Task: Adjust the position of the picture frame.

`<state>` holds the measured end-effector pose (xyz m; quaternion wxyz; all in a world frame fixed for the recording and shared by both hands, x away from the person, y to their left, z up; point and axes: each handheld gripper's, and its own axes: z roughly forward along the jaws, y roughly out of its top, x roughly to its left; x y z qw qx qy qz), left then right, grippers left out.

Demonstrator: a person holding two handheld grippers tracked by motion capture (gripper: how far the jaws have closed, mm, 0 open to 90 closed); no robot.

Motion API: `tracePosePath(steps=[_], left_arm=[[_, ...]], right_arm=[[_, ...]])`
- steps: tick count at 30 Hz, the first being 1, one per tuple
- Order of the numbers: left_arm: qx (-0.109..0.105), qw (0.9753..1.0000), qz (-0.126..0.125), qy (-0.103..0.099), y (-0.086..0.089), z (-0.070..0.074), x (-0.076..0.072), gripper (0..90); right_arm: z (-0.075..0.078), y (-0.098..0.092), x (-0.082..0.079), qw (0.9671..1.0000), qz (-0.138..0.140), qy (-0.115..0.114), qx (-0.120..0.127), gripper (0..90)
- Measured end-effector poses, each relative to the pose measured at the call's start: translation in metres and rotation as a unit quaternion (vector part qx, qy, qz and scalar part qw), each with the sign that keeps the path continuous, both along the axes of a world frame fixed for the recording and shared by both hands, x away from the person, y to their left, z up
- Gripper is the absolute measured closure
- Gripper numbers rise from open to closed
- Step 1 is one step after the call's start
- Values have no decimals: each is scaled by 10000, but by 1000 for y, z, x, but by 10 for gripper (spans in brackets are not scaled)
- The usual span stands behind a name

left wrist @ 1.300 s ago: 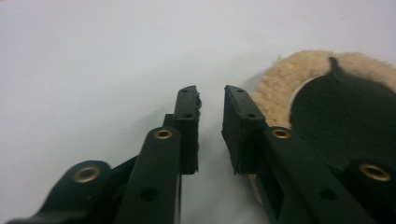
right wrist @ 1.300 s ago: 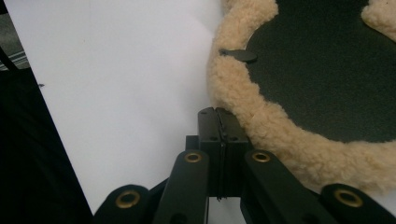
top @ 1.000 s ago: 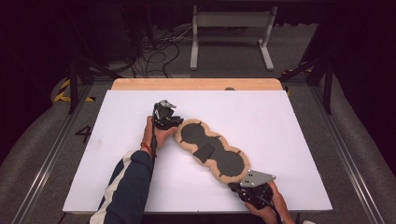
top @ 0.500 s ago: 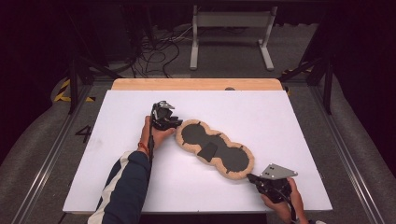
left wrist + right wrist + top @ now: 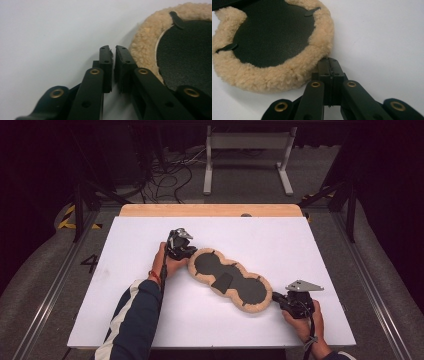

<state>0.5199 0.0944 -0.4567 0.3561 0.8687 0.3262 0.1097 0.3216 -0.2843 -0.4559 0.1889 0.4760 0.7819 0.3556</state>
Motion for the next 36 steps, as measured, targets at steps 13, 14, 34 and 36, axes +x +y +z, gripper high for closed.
tracePosePath(steps=[13, 14, 34, 36], left_arm=[[-316, 9986, -406, 73, 22, -5, -23, 900], [-336, 9987, -368, 119, 25, -5, -28, 900], [-124, 9998, -174, 44, 62, -4, -79, 889], [-209, 9997, -129, 59, 64, -5, -81, 872]], right_arm=[[0, 0, 2, 9999, -156, -5, -18, 900], [0, 1, 2, 9999, -159, -3, -26, 900], [0, 12, 41, 9999, 105, -44, -11, 900], [0, 12, 41, 9999, 126, -50, -33, 900]])
